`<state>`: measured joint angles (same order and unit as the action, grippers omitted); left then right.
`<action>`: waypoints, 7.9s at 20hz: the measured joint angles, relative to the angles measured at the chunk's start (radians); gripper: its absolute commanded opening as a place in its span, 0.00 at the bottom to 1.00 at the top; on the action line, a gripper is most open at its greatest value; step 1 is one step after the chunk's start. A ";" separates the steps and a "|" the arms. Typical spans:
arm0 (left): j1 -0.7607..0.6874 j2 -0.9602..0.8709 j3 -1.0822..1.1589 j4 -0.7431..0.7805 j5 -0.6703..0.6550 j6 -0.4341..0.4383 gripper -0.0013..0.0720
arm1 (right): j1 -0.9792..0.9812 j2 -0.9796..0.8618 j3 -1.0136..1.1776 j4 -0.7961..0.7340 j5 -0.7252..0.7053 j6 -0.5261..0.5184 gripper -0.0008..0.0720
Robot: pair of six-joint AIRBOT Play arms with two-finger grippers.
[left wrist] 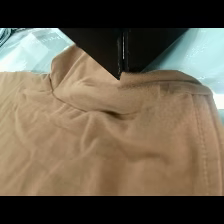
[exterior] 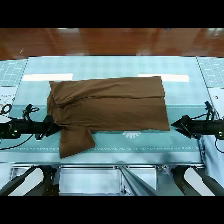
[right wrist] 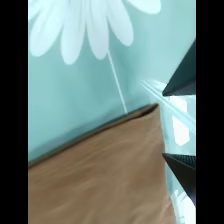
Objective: Fold the shirts.
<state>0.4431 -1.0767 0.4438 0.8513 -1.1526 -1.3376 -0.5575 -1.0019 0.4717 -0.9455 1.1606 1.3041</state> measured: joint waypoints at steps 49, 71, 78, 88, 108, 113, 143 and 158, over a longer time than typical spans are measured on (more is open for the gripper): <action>0.012 -0.251 0.725 -0.007 0.006 0.065 0.71 | 0.100 -0.635 0.792 0.165 -0.071 0.031 0.59; -0.210 0.077 0.381 -0.093 0.238 0.122 0.70 | 0.364 -0.893 0.931 0.459 -0.159 -0.048 0.05; -0.235 0.077 0.381 -0.116 0.244 0.123 0.05 | 0.350 -0.616 0.902 0.180 -0.060 -0.005 0.05; -0.707 -0.249 0.613 -0.134 0.330 0.102 0.05 | 0.328 0.019 0.608 0.055 0.012 0.030 0.05; -0.903 -0.621 1.174 -0.017 -0.155 -0.055 0.05 | 0.615 0.202 0.549 0.181 -0.062 0.100 0.05; -0.516 -0.236 0.844 -0.014 -0.181 0.044 0.05 | 0.851 -0.113 0.664 0.330 -0.262 0.018 0.05; -0.237 0.184 0.393 -0.021 0.024 0.112 0.05 | 0.685 -0.383 0.916 -0.317 0.225 0.269 0.58; -0.237 0.184 0.393 -0.021 0.026 0.110 0.05 | 0.707 -0.409 0.170 0.608 -0.374 -0.023 0.59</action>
<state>0.2058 -0.8925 0.8368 0.8299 -1.1263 -1.2274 0.1497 -1.4109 0.6418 -0.3374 0.7868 1.2812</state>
